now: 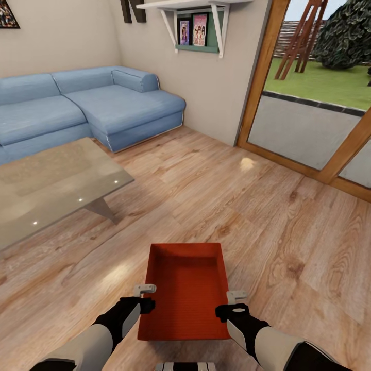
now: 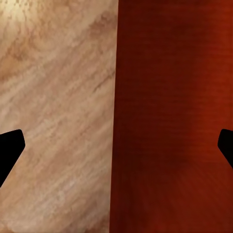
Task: Move the two storage containers from the living room to the garage. In the garage, place one container on the floor and stack the other container on top of it (either order is fine).
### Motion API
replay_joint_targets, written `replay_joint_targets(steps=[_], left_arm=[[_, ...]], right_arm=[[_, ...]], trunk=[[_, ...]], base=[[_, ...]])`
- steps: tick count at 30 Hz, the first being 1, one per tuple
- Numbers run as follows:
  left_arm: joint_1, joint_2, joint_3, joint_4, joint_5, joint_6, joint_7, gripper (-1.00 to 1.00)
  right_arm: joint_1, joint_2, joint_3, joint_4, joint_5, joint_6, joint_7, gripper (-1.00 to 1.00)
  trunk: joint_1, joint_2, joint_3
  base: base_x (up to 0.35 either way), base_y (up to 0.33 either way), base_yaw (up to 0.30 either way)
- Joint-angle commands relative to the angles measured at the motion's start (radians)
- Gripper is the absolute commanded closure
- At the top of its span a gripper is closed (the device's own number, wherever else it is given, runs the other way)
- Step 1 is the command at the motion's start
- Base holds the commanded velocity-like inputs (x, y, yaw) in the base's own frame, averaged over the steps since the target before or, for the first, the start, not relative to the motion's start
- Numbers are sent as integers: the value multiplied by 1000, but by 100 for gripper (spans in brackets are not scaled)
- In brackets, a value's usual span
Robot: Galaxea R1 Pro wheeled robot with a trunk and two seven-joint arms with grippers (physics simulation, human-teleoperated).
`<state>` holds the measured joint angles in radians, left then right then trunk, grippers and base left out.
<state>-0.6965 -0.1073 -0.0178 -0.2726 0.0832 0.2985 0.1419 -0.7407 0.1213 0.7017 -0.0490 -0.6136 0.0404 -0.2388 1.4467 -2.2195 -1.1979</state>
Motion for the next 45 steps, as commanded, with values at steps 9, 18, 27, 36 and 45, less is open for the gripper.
replay_joint_targets(steps=[9,18,27,36,45], left_arm=[[0,-1,-2,-3,9,5,6,-100],[0,-1,-1,-1,10,5,5,-100],[0,0,-1,30,9,1,4,-100],[0,0,-1,33,9,1,4,-100],[0,-1,-1,33,9,1,4,-100]], right_arm=[[0,0,9,-2,-8,4,-5,-100],[0,0,8,-10,-9,4,-5,-100],[0,0,7,-11,-9,4,-5,-100],[0,0,8,-11,-9,4,-5,-100],[0,-1,7,-11,-9,4,-5,-100]], trunk=[[4,-8,-4],[4,-8,-4],[4,-8,-4],[4,-8,-4],[4,-8,-4]], base=[[0,0,0],[0,0,0],[0,0,0],[0,0,0],[0,0,0]])
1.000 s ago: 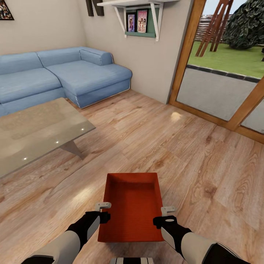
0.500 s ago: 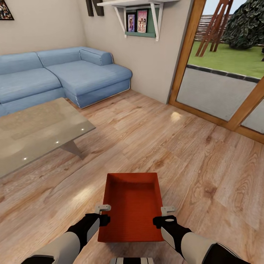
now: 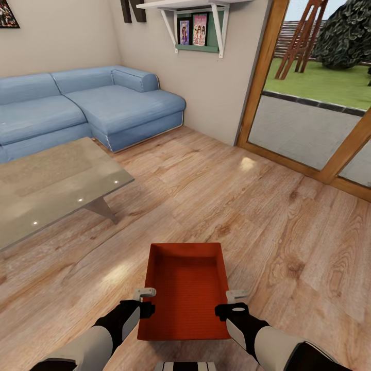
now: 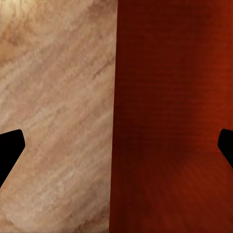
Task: Move the two storage containers from the living room to the garage. In the garage, place one container on the floor and stack the other container on top of it (either order is fine).
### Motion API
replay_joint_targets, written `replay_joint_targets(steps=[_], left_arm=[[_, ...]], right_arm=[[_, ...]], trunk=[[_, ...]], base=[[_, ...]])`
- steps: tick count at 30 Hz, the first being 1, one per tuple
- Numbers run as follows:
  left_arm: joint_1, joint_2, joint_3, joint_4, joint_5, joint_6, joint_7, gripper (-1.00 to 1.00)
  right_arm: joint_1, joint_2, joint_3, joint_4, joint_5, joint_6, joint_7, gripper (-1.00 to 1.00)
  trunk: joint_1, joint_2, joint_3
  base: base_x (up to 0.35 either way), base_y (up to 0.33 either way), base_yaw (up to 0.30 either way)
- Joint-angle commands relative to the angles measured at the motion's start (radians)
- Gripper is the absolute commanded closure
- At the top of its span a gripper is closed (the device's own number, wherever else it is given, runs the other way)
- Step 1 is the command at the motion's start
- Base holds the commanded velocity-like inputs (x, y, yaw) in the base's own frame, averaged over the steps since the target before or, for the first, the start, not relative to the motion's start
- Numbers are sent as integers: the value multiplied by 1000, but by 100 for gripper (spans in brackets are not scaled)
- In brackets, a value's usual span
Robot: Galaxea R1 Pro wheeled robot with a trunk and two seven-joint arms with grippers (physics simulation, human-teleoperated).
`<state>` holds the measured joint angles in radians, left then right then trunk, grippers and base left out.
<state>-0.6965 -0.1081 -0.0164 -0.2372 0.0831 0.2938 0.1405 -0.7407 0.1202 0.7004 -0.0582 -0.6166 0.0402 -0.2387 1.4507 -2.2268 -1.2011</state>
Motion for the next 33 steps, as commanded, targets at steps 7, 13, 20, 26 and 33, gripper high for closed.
replay_joint_targets(steps=[7,13,20,26,33], left_arm=[[0,1,-2,-2,9,5,5,-100],[0,0,-2,-2,9,5,4,-100],[0,0,-2,-2,9,5,4,-100],[0,1,-2,-2,9,5,5,-100],[0,1,-2,-2,9,5,5,-100]], right_arm=[[0,-7,8,-3,-6,3,-5,-100],[0,-7,8,-3,-6,3,-5,-100],[0,-7,8,-3,-6,3,-5,-100],[0,-7,8,-3,-6,2,-5,-100],[0,-7,8,-3,-6,2,-5,-100]], trunk=[[0,0,-1],[4,-7,-4],[31,-56,-26],[31,-56,-26],[50,-91,-41]], base=[[0,0,0],[0,0,0],[0,0,0],[0,0,0],[0,0,0]])
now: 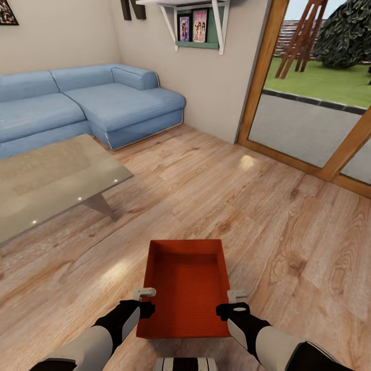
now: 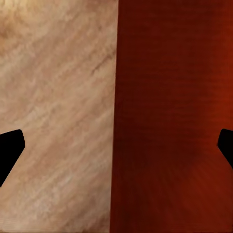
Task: Move the two storage containers from the living room to the garage. In the garage, place one container on the floor and stack the other container on top of it (either order is fine).
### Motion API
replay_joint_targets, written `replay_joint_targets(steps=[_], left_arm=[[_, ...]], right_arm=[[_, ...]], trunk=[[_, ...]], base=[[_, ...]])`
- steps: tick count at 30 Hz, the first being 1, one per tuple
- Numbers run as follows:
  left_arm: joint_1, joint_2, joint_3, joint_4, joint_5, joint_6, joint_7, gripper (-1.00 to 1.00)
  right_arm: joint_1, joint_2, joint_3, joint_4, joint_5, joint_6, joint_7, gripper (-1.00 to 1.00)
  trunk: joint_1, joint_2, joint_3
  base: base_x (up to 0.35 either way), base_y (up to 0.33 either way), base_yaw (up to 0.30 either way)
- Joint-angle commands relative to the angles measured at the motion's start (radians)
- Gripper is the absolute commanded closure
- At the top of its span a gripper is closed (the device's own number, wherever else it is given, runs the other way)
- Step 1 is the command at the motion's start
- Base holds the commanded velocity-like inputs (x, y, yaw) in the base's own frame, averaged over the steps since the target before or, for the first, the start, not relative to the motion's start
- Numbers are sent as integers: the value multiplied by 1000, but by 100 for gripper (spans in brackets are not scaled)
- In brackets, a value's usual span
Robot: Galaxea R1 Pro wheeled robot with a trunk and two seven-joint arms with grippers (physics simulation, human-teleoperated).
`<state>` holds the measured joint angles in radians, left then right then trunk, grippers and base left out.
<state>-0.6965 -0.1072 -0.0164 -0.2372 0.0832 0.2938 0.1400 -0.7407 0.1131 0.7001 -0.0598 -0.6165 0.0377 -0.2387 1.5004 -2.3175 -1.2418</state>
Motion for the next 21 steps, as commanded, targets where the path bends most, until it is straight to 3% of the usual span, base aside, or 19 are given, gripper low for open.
replay_joint_targets(steps=[1,4,21], left_arm=[[0,0,-2,-2,9,5,5,-100],[0,0,-2,-2,9,5,6,-100],[0,0,-2,-3,9,5,6,-100]], right_arm=[[0,0,9,-2,-6,4,-5,-100],[0,-1,9,-2,-6,4,-5,-100],[0,-19,9,-3,-6,1,-5,-100]], trunk=[[4,-8,-4],[15,-29,-13],[15,-29,-13]], base=[[0,0,0],[0,0,0],[0,0,0]])
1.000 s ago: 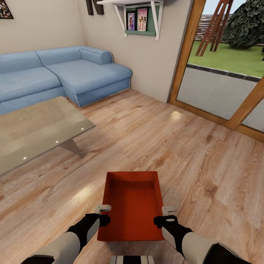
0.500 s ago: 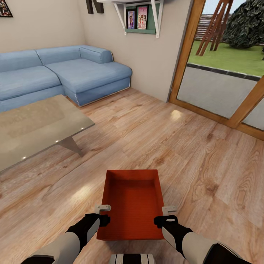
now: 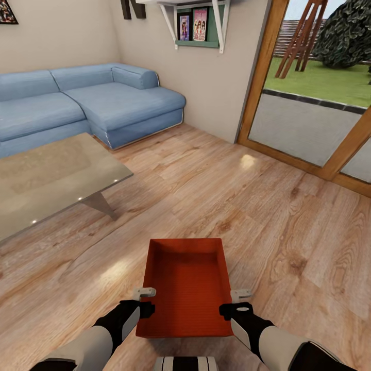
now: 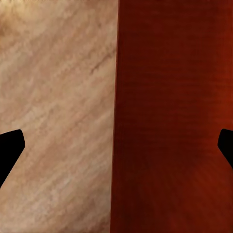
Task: Move the two storage containers from the living room to the garage. In the garage, place one container on the floor and stack the other container on top of it (either order is fine).
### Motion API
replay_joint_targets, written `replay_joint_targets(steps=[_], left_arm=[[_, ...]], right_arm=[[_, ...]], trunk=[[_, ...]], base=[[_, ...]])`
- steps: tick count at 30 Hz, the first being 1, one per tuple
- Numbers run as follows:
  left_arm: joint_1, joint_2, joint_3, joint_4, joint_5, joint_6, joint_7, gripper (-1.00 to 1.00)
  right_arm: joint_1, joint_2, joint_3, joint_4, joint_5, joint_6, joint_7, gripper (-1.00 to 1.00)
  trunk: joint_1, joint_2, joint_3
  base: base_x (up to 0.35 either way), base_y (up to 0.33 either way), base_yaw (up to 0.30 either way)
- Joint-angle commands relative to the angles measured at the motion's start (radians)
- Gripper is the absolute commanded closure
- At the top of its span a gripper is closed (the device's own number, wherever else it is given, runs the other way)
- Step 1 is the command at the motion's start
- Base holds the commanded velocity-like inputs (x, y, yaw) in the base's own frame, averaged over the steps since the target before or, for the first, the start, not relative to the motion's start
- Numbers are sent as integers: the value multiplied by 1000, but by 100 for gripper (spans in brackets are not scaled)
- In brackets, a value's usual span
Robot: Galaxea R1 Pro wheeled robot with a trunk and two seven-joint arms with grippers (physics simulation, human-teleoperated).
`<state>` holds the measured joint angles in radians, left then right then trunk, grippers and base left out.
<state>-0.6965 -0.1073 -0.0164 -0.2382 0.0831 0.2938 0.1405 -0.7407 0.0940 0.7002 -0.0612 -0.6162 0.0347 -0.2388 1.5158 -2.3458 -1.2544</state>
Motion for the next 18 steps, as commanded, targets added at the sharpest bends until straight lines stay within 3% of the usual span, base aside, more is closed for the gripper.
replay_joint_targets(steps=[1,11,18], left_arm=[[0,0,-2,-2,9,5,5,-100],[0,0,-2,-2,9,5,5,-100],[0,0,-2,-1,9,5,5,-100]], right_arm=[[0,0,8,-2,-7,3,-5,-100],[0,1,8,-2,-7,2,-5,-100],[0,1,8,-2,-7,2,-5,-100]], trunk=[[0,0,-1],[0,0,-1],[27,-49,-23]], base=[[0,0,0],[0,0,0],[0,0,0]])
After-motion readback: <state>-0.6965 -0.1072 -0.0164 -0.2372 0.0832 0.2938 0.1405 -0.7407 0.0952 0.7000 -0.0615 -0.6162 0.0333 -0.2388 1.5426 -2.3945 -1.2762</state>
